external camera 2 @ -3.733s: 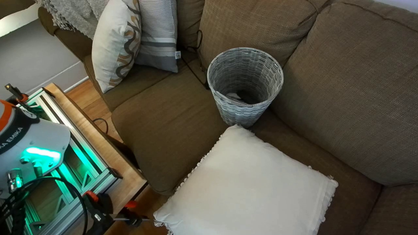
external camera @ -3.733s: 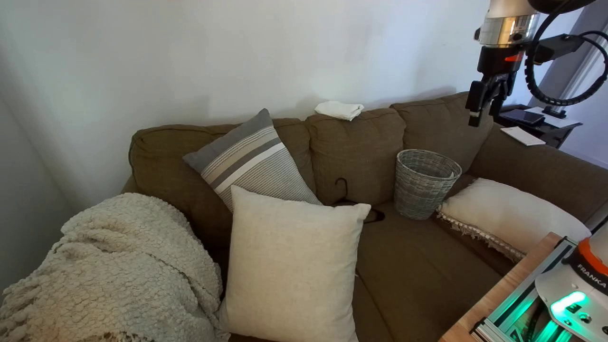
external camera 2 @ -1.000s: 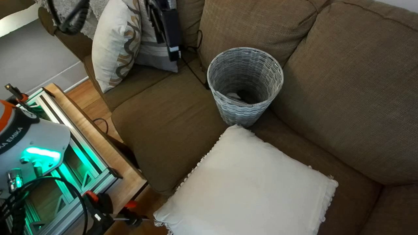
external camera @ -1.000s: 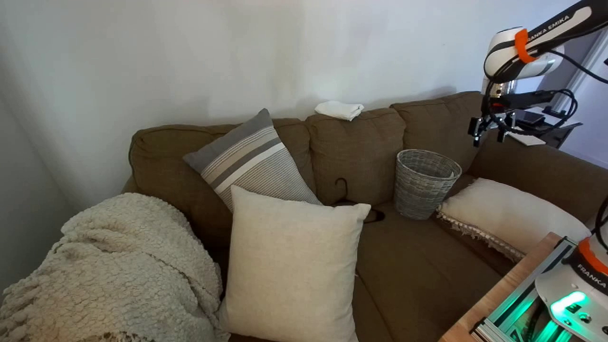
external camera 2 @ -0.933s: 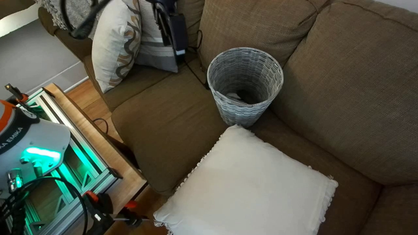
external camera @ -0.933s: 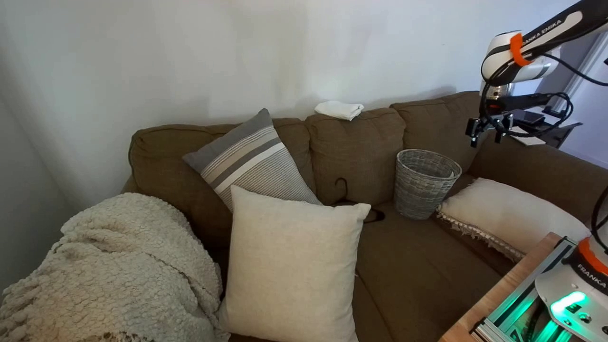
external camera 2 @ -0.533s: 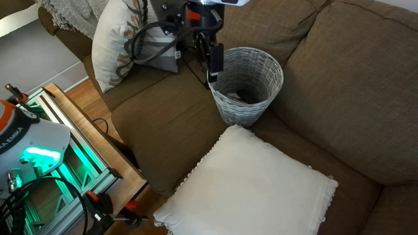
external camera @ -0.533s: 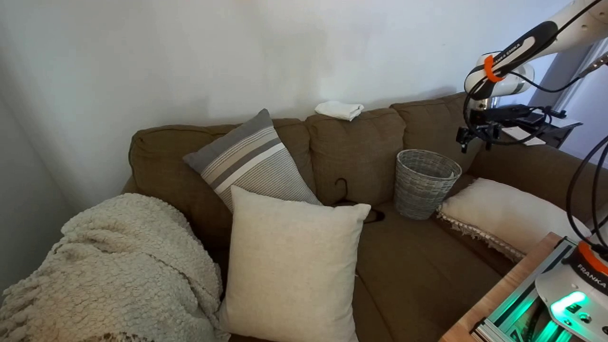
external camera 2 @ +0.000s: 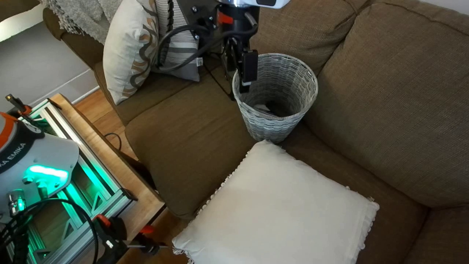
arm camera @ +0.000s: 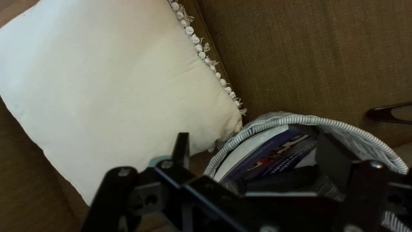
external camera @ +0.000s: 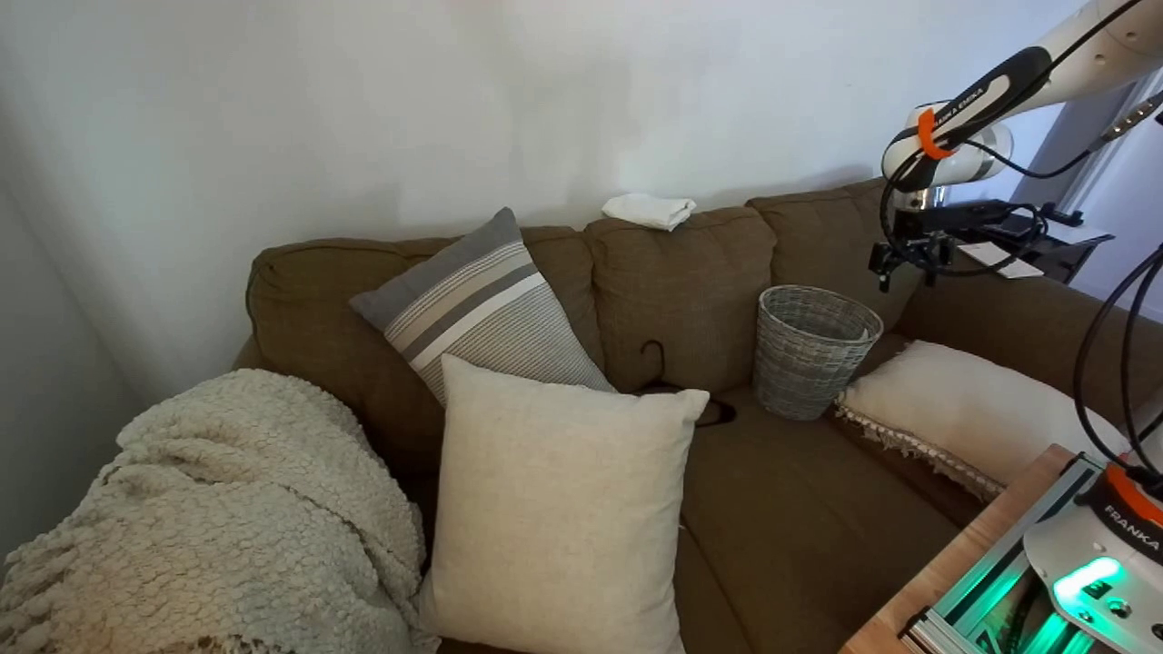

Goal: Pour out the contents from the basket

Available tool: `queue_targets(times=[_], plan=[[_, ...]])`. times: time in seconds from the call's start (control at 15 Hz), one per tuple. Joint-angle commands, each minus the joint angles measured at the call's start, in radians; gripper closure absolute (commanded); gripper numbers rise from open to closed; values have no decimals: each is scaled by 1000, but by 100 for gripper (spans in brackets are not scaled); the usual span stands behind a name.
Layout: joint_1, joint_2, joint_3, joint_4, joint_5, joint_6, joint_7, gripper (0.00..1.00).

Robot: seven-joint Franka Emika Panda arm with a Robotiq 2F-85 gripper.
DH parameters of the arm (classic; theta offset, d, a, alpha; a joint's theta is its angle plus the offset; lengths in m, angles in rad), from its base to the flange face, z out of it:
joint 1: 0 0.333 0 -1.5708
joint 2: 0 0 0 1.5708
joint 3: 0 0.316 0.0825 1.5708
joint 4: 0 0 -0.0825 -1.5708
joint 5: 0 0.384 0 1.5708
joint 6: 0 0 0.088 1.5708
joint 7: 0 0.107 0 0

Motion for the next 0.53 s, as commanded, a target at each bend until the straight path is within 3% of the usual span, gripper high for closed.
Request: queue_targets(times=[0.0,0.47], plan=[[-7,58,-4,46,18,24,32,0],[-45,291,-14,230,53,79,97,0]])
